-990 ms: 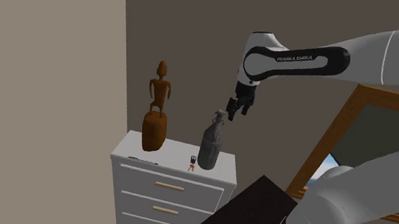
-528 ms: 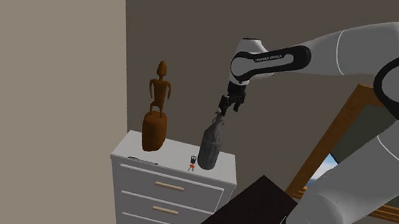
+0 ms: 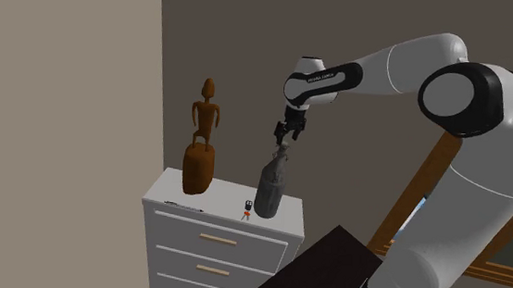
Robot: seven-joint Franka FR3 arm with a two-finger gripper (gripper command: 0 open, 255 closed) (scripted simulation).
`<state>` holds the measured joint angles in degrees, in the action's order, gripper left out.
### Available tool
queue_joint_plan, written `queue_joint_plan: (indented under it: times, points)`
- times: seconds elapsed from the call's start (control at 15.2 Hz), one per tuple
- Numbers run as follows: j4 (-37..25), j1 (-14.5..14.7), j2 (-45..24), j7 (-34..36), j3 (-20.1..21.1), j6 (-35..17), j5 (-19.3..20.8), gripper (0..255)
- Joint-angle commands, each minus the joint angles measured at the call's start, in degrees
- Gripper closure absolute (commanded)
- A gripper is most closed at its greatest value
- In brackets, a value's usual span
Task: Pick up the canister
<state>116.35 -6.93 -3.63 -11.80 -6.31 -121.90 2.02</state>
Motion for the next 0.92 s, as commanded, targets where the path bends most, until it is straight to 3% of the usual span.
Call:
queue_joint_plan:
  times: [0.0, 0.46, 0.53, 0.86]
  points:
    - [-0.1, -0.1, -1.4, -0.2, -0.1, -1.4, -0.2, 0]
    - [2.1, -0.2, -3.3, -0.2, -0.1, -5.5, -0.3, 0]
    - [2.4, -0.2, -3.0, -0.2, -0.1, -5.5, -0.3, 255]
    - [2.5, -0.2, -2.9, -0.2, -0.1, -5.6, -0.3, 255]
